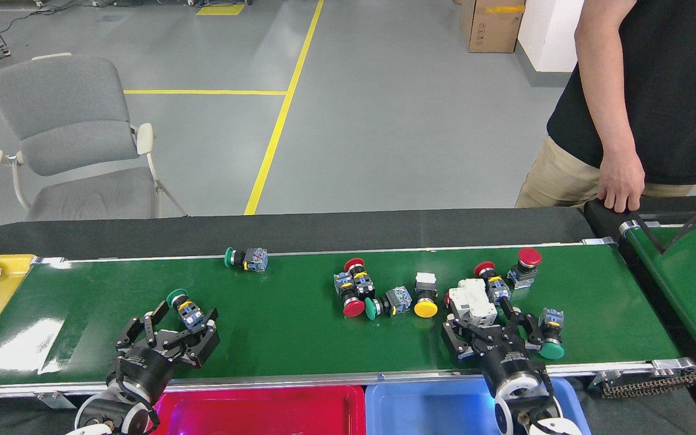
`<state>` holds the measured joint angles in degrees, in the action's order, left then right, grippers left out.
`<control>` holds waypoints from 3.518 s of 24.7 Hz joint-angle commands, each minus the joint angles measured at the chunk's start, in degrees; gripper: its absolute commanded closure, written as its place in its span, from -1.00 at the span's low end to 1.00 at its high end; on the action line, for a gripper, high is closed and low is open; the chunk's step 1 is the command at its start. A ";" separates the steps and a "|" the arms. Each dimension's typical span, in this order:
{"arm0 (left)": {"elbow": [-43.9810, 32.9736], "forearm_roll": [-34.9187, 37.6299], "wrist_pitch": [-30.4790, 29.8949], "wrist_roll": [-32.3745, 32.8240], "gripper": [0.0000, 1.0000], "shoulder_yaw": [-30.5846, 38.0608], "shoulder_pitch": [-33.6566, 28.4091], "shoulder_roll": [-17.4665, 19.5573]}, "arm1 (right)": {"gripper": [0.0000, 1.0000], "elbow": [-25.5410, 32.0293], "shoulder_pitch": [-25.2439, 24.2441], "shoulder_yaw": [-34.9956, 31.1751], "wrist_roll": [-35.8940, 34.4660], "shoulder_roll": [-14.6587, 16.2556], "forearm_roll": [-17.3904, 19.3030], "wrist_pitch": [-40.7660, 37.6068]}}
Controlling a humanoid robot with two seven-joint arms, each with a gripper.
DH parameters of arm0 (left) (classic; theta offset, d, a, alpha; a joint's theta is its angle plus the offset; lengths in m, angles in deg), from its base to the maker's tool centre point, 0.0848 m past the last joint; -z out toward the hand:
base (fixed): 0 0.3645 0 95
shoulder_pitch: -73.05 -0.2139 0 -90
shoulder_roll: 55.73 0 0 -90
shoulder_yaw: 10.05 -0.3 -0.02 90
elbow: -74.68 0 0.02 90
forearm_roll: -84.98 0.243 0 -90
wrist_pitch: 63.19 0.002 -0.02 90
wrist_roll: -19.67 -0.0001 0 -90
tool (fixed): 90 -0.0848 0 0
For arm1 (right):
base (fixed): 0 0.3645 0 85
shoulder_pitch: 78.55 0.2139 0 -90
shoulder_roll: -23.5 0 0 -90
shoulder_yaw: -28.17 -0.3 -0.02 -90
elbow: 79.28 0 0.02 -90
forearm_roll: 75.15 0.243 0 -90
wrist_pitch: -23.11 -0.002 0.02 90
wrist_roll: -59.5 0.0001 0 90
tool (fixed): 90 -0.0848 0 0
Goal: Pick switch part from conveyor to tray
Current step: 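Grasp a green-capped button with left gripper, white relay with right, then place the button in the red tray and relay in the blue tray, then grasp a red-capped button with left gripper, green-capped button with right, then lower both held buttons into the red and blue trays and release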
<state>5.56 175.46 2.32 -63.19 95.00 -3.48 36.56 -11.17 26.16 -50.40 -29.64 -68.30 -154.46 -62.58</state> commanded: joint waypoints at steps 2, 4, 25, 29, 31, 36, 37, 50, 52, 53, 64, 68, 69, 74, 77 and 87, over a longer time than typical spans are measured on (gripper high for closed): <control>1.79 0.05 3.31 -0.63 -0.10 -0.02 1.46 0.52 | 0.46 0.09 1.38 2.11 -0.07 0.39 0.12 1.58; 2.23 -0.04 3.40 -0.81 0.27 0.16 1.46 0.52 | 0.72 0.18 1.38 2.20 -0.07 0.57 0.30 1.40; -30.99 -7.60 -20.51 -2.74 -1.00 0.86 -31.23 -2.20 | -0.98 31.99 -29.21 1.49 -2.62 4.79 0.82 -17.58; -30.99 -7.77 -20.51 -2.83 -1.00 5.87 -30.88 -2.64 | -0.98 32.17 -29.91 -6.67 -3.50 3.38 0.91 -17.58; -30.73 -7.77 -18.22 -2.83 -1.00 8.60 -30.35 -2.55 | -0.98 31.99 -31.50 -10.72 -4.38 1.01 1.00 -17.58; -29.93 -7.77 -4.86 -3.00 -1.00 14.48 -29.82 -1.59 | -0.98 31.73 -33.60 -16.00 -4.73 -0.31 1.35 -17.67; -30.11 -7.77 -4.95 -3.00 -1.00 15.01 -30.09 -1.59 | -0.98 31.73 -33.78 -16.00 -4.73 -0.22 1.35 -17.67; -28.53 0.05 -6.09 -2.83 -1.00 5.70 -20.16 -0.97 | -0.98 26.46 -20.07 1.22 4.67 -2.95 -3.48 -9.94; -27.03 1.37 -5.92 -2.83 -1.00 4.82 -18.14 -1.32 | -0.98 23.38 -16.91 3.87 5.11 -3.12 -3.84 -6.33; -25.72 1.46 -5.83 -2.74 -1.00 4.20 -17.17 -1.32 | -0.98 21.62 -15.15 5.18 5.20 -3.30 -3.84 -4.48; -13.76 1.54 -2.40 -2.74 -1.00 0.33 -9.44 -0.44 | 0.69 12.22 -7.68 10.81 7.22 -5.14 -3.75 2.63; -9.63 1.72 -1.87 -2.74 -1.00 0.42 -6.89 -0.44 | 0.87 12.31 -7.59 11.16 7.22 -5.06 -3.75 1.93; -8.40 1.72 -1.26 -2.74 -1.00 0.42 -6.10 -0.36 | 0.89 12.48 -7.59 11.34 7.14 -5.14 -3.75 1.41; -4.27 1.63 1.12 -2.83 -1.00 0.42 -3.90 1.75 | 0.90 15.47 -7.76 17.31 6.87 -3.91 -3.84 -5.54; -2.78 1.63 1.82 -2.92 -1.00 0.51 -3.28 2.54 | 0.70 18.20 -8.20 22.85 6.87 -2.16 -3.84 -13.98; 2.85 1.63 4.98 -3.00 -0.99 0.51 1.73 3.60 | -0.99 19.08 -7.85 28.91 6.52 -2.16 -3.48 -17.84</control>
<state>8.40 177.06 5.95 -65.67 95.39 -2.84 39.19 6.75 17.69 -21.10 -22.27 -70.24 -158.19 -80.24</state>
